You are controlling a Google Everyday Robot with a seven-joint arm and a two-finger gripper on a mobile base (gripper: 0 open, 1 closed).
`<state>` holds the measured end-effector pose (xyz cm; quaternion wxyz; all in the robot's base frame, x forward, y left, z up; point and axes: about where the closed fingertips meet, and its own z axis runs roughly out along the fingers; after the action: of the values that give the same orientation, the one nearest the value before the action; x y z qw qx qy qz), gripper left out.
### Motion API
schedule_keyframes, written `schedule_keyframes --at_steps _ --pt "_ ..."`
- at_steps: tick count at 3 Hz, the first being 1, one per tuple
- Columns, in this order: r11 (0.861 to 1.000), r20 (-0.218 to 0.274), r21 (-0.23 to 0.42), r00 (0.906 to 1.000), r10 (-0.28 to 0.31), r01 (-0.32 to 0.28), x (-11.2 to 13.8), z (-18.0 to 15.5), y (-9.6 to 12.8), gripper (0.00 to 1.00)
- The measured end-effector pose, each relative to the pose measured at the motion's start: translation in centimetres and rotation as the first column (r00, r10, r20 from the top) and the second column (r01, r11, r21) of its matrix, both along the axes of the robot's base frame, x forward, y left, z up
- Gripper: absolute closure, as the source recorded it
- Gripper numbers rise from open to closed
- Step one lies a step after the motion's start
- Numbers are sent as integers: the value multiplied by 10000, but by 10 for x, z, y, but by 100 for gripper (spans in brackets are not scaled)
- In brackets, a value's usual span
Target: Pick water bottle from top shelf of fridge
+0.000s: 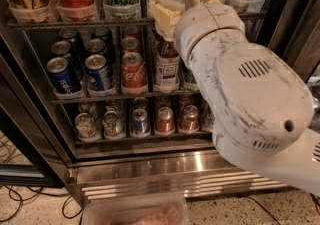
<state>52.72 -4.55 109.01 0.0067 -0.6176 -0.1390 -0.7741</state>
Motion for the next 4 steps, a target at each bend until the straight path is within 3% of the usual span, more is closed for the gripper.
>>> schedule_keyframes --at_steps 4 --pt "10000 -1 0 10000 -1 1 1 -17 0 100"
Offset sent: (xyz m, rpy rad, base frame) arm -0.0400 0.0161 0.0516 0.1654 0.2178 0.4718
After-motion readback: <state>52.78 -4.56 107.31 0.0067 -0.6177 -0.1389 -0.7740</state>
